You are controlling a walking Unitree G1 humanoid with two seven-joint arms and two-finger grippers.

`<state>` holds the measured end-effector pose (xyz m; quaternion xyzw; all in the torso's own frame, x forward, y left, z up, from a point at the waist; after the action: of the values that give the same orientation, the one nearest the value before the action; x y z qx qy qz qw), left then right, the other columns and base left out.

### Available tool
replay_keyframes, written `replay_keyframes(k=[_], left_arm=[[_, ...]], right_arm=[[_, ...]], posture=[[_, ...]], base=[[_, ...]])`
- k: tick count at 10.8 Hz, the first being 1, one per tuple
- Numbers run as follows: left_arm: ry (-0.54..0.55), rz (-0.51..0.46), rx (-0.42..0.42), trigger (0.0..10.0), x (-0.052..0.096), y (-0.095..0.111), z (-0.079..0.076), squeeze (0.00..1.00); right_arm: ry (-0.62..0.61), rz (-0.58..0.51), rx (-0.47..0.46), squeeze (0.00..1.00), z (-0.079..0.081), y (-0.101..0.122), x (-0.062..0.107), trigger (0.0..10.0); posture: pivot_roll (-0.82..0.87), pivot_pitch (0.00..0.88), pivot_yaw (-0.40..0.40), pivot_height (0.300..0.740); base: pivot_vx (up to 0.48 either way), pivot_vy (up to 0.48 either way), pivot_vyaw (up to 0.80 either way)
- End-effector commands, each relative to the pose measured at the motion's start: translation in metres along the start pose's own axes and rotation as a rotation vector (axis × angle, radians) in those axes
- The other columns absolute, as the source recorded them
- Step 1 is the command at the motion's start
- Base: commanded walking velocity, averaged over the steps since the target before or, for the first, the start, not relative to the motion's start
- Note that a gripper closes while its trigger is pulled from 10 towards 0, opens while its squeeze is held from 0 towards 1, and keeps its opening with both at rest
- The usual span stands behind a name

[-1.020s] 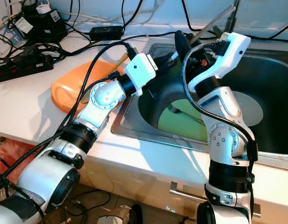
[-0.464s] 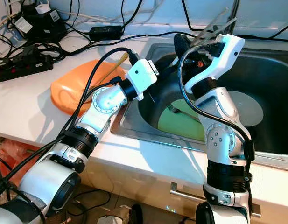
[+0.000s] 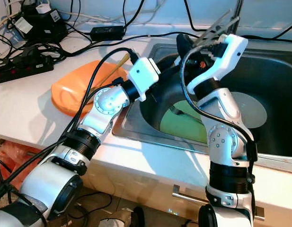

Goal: Kitchen organization

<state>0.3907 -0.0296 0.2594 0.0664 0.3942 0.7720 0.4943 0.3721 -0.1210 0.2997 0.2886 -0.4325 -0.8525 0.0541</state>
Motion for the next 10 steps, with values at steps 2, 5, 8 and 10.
replay_keyframes(k=[2, 5, 8, 10], left_arm=[[0.015, -0.072, 0.069, 10.0, 0.001, 0.016, 0.011, 1.0], [0.018, -0.119, 0.138, 10.0, -0.001, 0.032, 0.015, 1.0], [-0.017, -0.118, 0.197, 10.0, 0.015, 0.04, 0.009, 1.0], [-0.014, -0.038, 0.254, 10.0, 0.031, 0.027, 0.008, 1.0]], right_arm=[[-0.024, 0.003, 0.041, 0.0, -0.011, 0.003, -0.003, 0.0], [-0.013, -0.005, 0.094, 0.0, -0.017, 0.011, -0.013, 0.0], [-0.015, -0.034, 0.217, 0.0, -0.029, 0.03, -0.028, 0.0], [0.005, 0.071, 0.352, 0.0, -0.039, 0.015, -0.03, 0.0]], posture=[[0.05, 0.099, 0.137, 0.74], [0.06, 0.094, 0.135, 0.74], [0.08, 0.095, 0.136, 0.74], [0.09, 0.099, 0.135, 0.74]], base=[[0.0, 0.0, 0.0], [0.0, 0.0, 0.0], [0.0, 0.0, 0.0], [0.0, 0.0, 0.0]])
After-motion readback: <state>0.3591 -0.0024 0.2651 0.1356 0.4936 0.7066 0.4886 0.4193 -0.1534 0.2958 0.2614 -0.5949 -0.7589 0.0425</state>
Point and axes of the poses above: a point about 5 cm out from each wrist's last joint towards the gripper, its own x axis pointing back from the gripper into the wrist, its own y axis along the axis of the wrist's last joint, z = x × y, the point moved 6 cm from there along -x, pointing out of the wrist towards the gripper, and after that the axes turned 11 degrees about -x, right-handed, at the moved point
